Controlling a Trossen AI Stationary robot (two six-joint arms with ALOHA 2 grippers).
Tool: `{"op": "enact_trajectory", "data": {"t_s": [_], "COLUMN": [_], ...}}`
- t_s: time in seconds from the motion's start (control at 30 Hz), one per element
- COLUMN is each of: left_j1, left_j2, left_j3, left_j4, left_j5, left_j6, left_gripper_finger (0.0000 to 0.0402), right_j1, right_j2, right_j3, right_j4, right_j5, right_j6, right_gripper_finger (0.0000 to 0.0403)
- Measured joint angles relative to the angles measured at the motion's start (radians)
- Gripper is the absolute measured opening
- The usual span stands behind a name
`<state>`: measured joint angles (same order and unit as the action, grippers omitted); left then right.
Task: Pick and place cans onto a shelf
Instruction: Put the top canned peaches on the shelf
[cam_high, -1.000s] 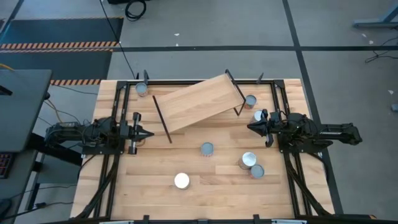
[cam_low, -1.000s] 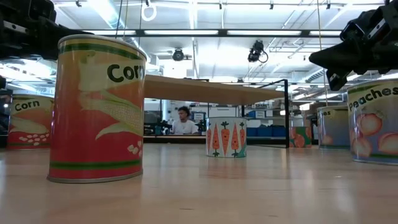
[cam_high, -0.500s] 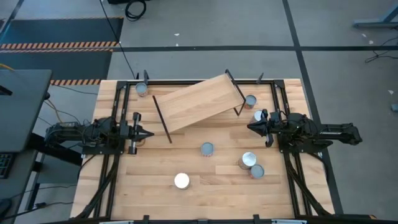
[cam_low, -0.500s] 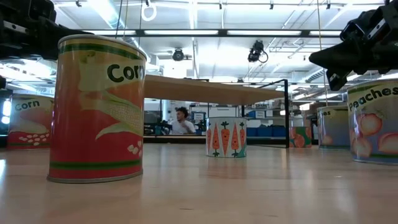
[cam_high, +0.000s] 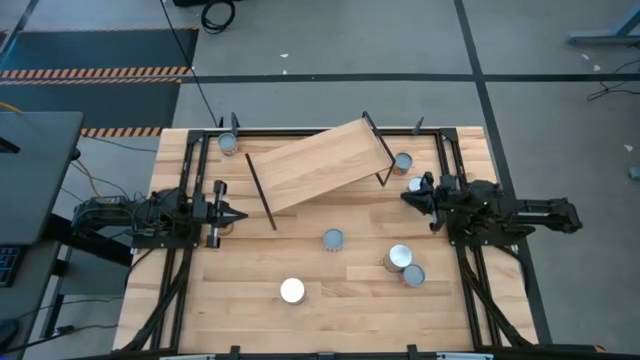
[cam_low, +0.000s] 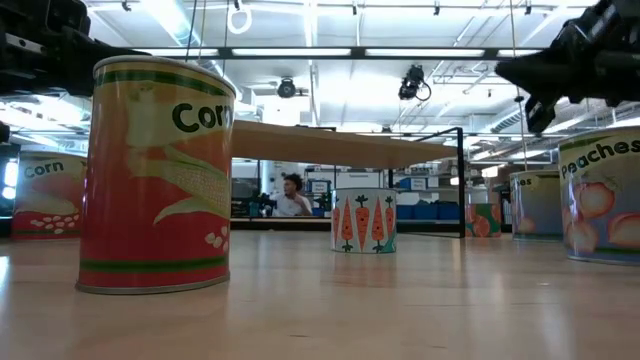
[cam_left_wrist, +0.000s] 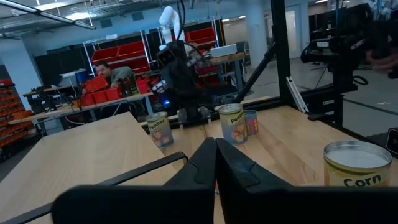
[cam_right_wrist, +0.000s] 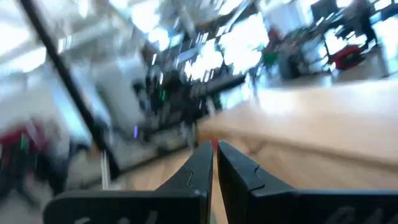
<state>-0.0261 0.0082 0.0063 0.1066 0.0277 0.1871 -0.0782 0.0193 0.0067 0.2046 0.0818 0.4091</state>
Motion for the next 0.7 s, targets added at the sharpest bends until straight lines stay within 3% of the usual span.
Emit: {"op": "enact_trajectory", "data": {"t_s": [0.17, 0.37, 0.47, 0.6, 0.7], "left_j1": [0.0, 0.0, 0.0, 0.0, 0.0], "left_j2": [0.0, 0.0, 0.0, 0.0, 0.0], "left_j3": [0.0, 0.0, 0.0, 0.0, 0.0], "left_j4": [0.0, 0.0, 0.0, 0.0, 0.0], "left_j5": [0.0, 0.0, 0.0, 0.0, 0.0], "left_j6": [0.0, 0.0, 0.0, 0.0, 0.0], "left_gripper_finger": [0.0011, 0.0011, 0.0011, 0.0011, 0.0011], "right_j1": [-0.008, -0.009, -0.009, -0.016, -0.036], "right_j2": [0.021, 0.132, 0.223, 0.372, 0.478], "right_j3": [0.082, 0.339, 0.492, 0.66, 0.736], "right_j4": [-0.07, -0.472, -0.699, -0.994, -1.117], "right_j5": [0.034, 0.1, 0.182, 0.374, 0.436], "right_j6": [0.013, -0.015, -0.012, 0.101, 0.186], "right_gripper_finger": [0.0021, 0.0005, 0.0005, 0.0005, 0.0005]}}
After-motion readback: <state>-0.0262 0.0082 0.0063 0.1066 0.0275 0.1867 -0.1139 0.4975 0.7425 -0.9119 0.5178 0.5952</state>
